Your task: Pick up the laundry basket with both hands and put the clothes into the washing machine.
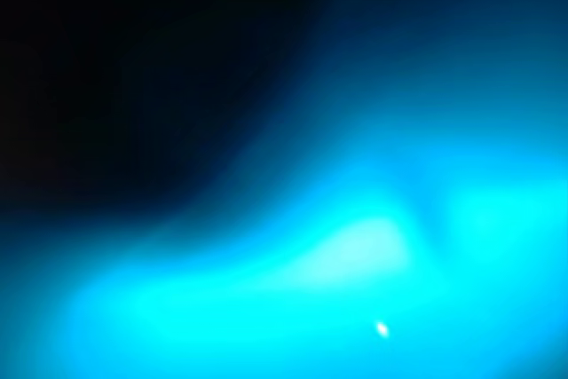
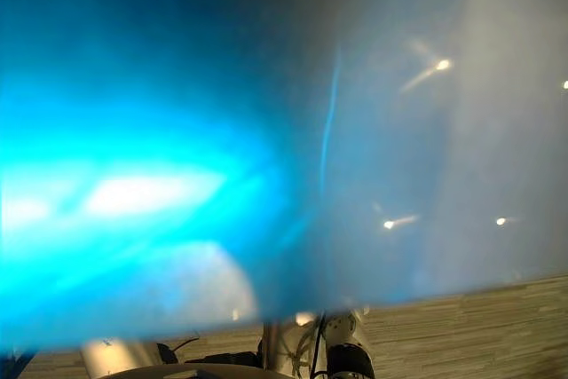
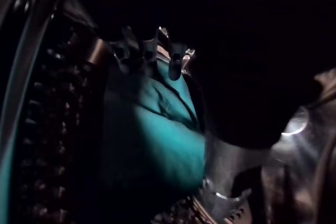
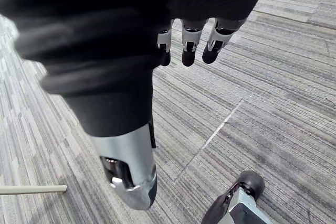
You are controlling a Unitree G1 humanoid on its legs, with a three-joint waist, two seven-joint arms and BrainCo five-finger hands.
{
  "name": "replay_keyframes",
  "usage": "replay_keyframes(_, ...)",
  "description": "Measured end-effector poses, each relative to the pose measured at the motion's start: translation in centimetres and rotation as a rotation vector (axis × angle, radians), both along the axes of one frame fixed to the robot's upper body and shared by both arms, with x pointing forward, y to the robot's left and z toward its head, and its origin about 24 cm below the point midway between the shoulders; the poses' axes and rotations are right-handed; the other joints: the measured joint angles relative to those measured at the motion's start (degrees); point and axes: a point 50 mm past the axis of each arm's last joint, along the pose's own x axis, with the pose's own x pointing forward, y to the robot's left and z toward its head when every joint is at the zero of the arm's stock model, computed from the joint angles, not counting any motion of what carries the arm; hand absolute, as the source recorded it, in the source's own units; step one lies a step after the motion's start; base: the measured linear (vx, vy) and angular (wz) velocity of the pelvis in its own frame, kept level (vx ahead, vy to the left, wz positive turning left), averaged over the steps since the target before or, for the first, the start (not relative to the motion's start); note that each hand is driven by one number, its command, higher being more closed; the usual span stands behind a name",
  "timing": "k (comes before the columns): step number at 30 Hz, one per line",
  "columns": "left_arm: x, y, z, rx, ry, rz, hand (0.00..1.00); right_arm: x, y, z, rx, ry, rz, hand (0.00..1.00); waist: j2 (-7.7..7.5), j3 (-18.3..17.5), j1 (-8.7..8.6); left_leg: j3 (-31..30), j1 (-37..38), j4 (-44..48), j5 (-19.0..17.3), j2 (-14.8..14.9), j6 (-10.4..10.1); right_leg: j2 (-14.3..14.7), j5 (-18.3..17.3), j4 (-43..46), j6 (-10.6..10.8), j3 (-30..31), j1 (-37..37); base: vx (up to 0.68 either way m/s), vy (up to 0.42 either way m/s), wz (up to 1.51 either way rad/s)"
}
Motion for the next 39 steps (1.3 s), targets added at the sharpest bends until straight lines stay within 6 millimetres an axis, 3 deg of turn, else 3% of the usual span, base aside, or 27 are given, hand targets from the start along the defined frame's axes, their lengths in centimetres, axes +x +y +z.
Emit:
replay_keyframes(5, -1.8, -1.5, -3.5, -0.055, -0.021, -0.04, 0.0, 0.3, -0.1, 0.6, -0.013, -0.02, -0.01, 0.0, 0.16, 0.2, 0.8, -1.1, 0.0, 1.1, 0.0, -0.2, 0.0, -0.1, -0.9, 2.2, 0.3, -0.1, 0.0, 0.03, -0.01, 0.06)
replay_keyframes(7, -2.6, -2.1, -6.3, -0.114, 0.012, -0.076, 0.0, 0.3, -0.2, 0.6, -0.015, -0.015, -0.015, 0.0, 0.71, 0.5, 1.19, -1.9, 0.0, 1.4, 0.0, -0.4, 0.0, -0.1, -1.2, 2.8, 0.0, -0.6, 0.4, 0.03, -0.011, 0.09)
replay_keyframes(15, -5.8, -3.3, -14.1, -0.319, 0.146, -0.133, 0.0, -0.1, -0.5, 0.2, -0.022, 0.019, -0.023, 0.0, 1.21, 1.9, 2.79, -1.7, 3.7, 1.1, 0.2, -1.0, -0.1, -0.8, -1.9, 3.7, -0.1, -0.2, 3.2, 0.03, -0.008, 0.07)
replay_keyframes(17, -6.7, -3.8, -17.0, -0.355, 0.234, -0.142, 0.0, -0.6, -0.5, -0.7, -0.053, 0.089, 0.016, 0.0, 1.24, 2.0, 3.13, -1.4, 8.2, -0.7, 0.4, -1.8, -0.2, -1.5, -1.9, 2.2, -0.1, -0.6, 7.7, 0.04, -0.021, 0.19)
replay_keyframes(21, -7.9, -4.8, -20.7, -0.376, 0.352, -0.183, 0.0, -1.8, -0.6, -2.3, -0.1, 0.217, 0.081, 0.0, 1.4, 2.0, 4.04, -0.2, 19.0, -7.1, 1.8, -3.9, -0.1, -3.1, -1.8, -3.0, -0.2, -2.4, 18.8, 0.04, -0.043, 0.3)
replay_keyframes(27, -11.1, -3.9, -27.4, -0.348, 0.59, -0.161, 0.0, -4.5, -0.7, -4.4, -0.095, 0.331, 0.134, 0.0, 2.06, 1.7, 5.63, 1.7, 37.7, -20.6, 5.3, -6.9, -0.8, -4.3, 0.3, -15.1, -0.8, -5.8, 37.9, 0.07, -0.075, 0.24)
replay_keyframes(29, -12.7, -3.5, -30.0, -0.344, 0.694, -0.147, 0.0, -6.1, -0.8, -5.2, -0.106, 0.388, 0.143, 0.0, 3.15, 0.0, 5.69, 2.2, 42.9, -24.2, 6.3, -7.6, -0.5, -4.4, 1.3, -19.2, -0.3, -6.7, 43.4, 0.12, -0.022, 0.1)
replay_keyframes(32, -16.5, -2.2, -34.7, -0.327, 0.902, -0.093, 0.0, -9.0, -0.9, -6.4, -0.085, 0.486, 0.131, 0.0, 4.26, -6.2, 5.83, 4.7, 51.8, -32.2, 8.1, -8.7, -0.7, -4.4, 3.5, -27.1, 0.3, -7.7, 51.7, 0.18, -0.03, -0.02)
replay_keyframes(34, -18.8, -1.6, -37.4, -0.357, 1.029, -0.044, 0.0, -9.8, -0.9, -6.8, -0.074, 0.518, 0.124, 0.0, 4.81, -9.3, 5.73, 6.2, 57.9, -38.4, 10.0, -9.5, -1.1, -4.3, 5.1, -32.5, 0.3, -8.4, 57.2, 0.19, -0.052, -0.05)
replay_keyframes(35, -20.9, -0.9, -39.5, -0.381, 1.144, 0.017, 0.0, -10.1, -0.8, -7.0, -0.064, 0.522, 0.121, 0.0, 5.27, -12.8, 5.77, 7.6, 61.9, -43.9, 12.0, -10.0, -1.6, -4.2, 6.5, -36.6, 0.2, -9.2, 60.1, 0.2, -0.077, -0.12)
replay_keyframes(39, -25.0, -0.4, -42.8, -0.489, 1.34, 0.144, 0.0, -9.8, -0.1, -7.1, -0.048, 0.513, 0.14, 0.0, 6.4, -17.6, 5.48, 8.2, 69.2, -54.5, 16.8, -11.2, -2.3, -3.4, 8.0, -42.8, -0.2, -11.3, 66.0, 0.13, -0.067, 0.08)
